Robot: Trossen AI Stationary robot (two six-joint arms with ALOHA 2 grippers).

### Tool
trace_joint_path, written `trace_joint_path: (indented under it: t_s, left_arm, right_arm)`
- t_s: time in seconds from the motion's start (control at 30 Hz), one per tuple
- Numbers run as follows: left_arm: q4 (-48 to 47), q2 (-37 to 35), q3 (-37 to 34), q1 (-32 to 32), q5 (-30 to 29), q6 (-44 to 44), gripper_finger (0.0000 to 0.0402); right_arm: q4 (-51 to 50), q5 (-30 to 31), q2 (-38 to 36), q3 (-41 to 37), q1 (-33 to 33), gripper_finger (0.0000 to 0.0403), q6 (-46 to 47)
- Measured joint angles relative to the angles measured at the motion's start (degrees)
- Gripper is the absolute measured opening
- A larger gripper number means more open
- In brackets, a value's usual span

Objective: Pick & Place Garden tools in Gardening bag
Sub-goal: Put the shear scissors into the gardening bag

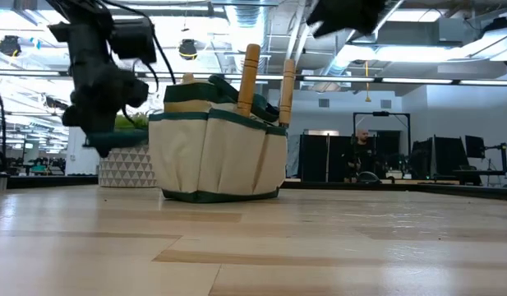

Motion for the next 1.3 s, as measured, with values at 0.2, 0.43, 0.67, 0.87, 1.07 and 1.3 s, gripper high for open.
trace_joint_path:
  t_s: [0.2, 0.43, 0.67, 0.87, 1.07, 1.3]
  left_arm:
    - [-0.72, -9.44, 0.02, 2.49, 4.06, -7.04, 0.0004]
    - [-0.85, -18.16, 1.97, 2.88, 7.83, -18.31, 0.0004]
    - [-0.57, -18.49, 10.08, 2.61, 9.63, -22.27, 0.0003]
    - [-0.6, -14.76, 15.76, 2.61, 13.46, -22.29, 0.0003]
    - [-0.46, -10.37, 17.72, 2.61, 18.44, -22.31, 0.0003]
    - [0.3, -5.52, 17.99, 2.61, 25.71, -22.31, 0.0003]
  right_arm:
    - [11.39, -0.45, 0.0, 0.6, -1.3, 0.0249, -14.83]
    - [11.45, -8.18, 2.87, 7.62, -6.17, 0.0249, -24.79]
    - [7.63, -17.74, 12.36, 20.24, -8.65, 0.0249, -33.39]
    - [-5.98, -20.32, 22.69, 35.0, -9.58, 0.0249, -37.79]
    - [-16.37, -21.68, 30.89, 48.46, -9.76, 0.0249, -40.8]
    - [-26.93, -22.38, 37.77, 57.9, -9.87, 0.0249, -41.43]
